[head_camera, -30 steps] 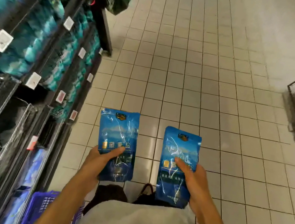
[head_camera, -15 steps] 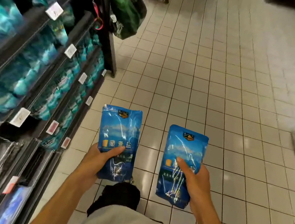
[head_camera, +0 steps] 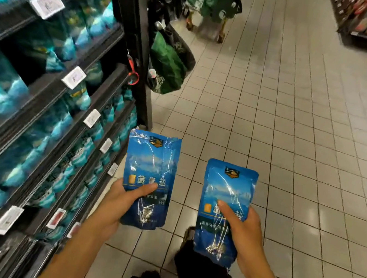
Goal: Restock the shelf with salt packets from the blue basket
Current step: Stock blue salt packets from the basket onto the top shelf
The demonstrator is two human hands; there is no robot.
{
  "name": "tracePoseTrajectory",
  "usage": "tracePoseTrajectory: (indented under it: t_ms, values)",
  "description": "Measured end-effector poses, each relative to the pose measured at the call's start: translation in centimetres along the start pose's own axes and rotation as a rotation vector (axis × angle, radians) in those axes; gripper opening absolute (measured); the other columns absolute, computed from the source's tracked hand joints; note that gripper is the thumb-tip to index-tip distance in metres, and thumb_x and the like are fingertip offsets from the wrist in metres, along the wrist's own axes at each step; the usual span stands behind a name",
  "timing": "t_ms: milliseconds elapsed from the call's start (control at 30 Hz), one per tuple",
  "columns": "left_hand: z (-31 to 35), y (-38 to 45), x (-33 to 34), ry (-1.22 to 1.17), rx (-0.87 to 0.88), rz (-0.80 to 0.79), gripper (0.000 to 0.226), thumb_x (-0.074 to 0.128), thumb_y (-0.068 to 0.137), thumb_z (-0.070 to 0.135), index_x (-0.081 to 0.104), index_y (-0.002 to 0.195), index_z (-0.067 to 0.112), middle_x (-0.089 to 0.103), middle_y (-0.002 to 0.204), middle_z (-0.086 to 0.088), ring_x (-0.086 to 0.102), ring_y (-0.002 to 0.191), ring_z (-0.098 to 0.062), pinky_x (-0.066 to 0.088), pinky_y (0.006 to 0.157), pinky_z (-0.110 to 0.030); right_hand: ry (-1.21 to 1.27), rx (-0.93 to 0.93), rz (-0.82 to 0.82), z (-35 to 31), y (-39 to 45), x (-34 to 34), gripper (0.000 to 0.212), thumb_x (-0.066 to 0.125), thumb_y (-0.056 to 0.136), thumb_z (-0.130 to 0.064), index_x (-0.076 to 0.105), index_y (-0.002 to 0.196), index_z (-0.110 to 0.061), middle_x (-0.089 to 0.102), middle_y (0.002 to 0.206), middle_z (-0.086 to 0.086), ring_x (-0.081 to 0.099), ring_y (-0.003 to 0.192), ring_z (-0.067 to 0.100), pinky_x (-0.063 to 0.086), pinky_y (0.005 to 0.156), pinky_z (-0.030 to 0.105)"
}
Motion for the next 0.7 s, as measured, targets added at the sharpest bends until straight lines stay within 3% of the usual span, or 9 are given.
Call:
tracePoseTrajectory:
  t_ms: [133, 233, 400, 500, 700]
  values:
    - [4.2, 5.0, 0.4, -0.054, 0.061, 0.083, 0.058, 0.089, 0.062, 0.031, 0.071, 0.116, 0.018, 0.079, 0.106, -0.006, 0.077, 0.092, -0.025, 0.061, 0.064, -0.031, -0.064, -0.033, -0.136, -4.4, 8.0, 3.4, 0.041, 0.079, 0.074, -0.041, 0.069, 0.109, -0.023, 0.079, 0.096, -0.001, 0.077, 0.085, 0.019, 0.061, 0.065, 0.032]
    - [7.0, 8.4, 0.5, -0.112, 0.095, 0.199, 0.053, 0.09, 0.061, 0.029, 0.073, 0.11, 0.019, 0.079, 0.104, -0.007, 0.078, 0.089, -0.025, 0.061, 0.062, -0.031, -0.09, -0.049, -0.241, -8.0, 14.4, 6.1, 0.041, 0.078, 0.075, -0.04, 0.07, 0.11, -0.02, 0.08, 0.095, 0.002, 0.077, 0.085, 0.021, 0.06, 0.061, 0.028]
    - [11.5, 11.8, -0.2, -0.184, 0.147, 0.362, 0.052, 0.097, 0.055, 0.04, 0.076, 0.102, 0.031, 0.079, 0.107, -0.005, 0.077, 0.095, -0.028, 0.061, 0.083, -0.049, -0.134, -0.067, -0.438, -13.8, 22.7, 12.0, 0.042, 0.079, 0.07, -0.043, 0.072, 0.106, -0.021, 0.08, 0.094, 0.0, 0.077, 0.083, 0.019, 0.059, 0.058, 0.025]
    - [14.5, 12.6, -1.2, -0.236, 0.2, 0.47, 0.046, 0.097, 0.056, 0.037, 0.078, 0.098, 0.033, 0.079, 0.107, -0.008, 0.077, 0.094, -0.031, 0.061, 0.083, -0.051, -0.149, -0.1, -0.555, -17.0, 25.8, 16.6, 0.039, 0.08, 0.07, -0.041, 0.072, 0.103, -0.022, 0.08, 0.093, 0.002, 0.077, 0.082, 0.021, 0.059, 0.058, 0.027]
    - [20.1, 11.0, -4.7, -0.3, 0.336, 0.673, 0.052, 0.091, 0.056, 0.035, 0.076, 0.104, 0.022, 0.079, 0.104, -0.004, 0.078, 0.089, -0.022, 0.06, 0.062, -0.025, -0.176, -0.176, -0.818, -21.8, 27.6, 27.0, 0.042, 0.08, 0.071, -0.039, 0.072, 0.105, -0.016, 0.079, 0.097, 0.006, 0.077, 0.084, 0.026, 0.061, 0.062, 0.032]
Point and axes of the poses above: each hand's wrist, its own y-axis towards the middle knuckle, its own x-axis out of the palm, z = x × y, the point moved 6 cm from there along y, towards the middle knuckle
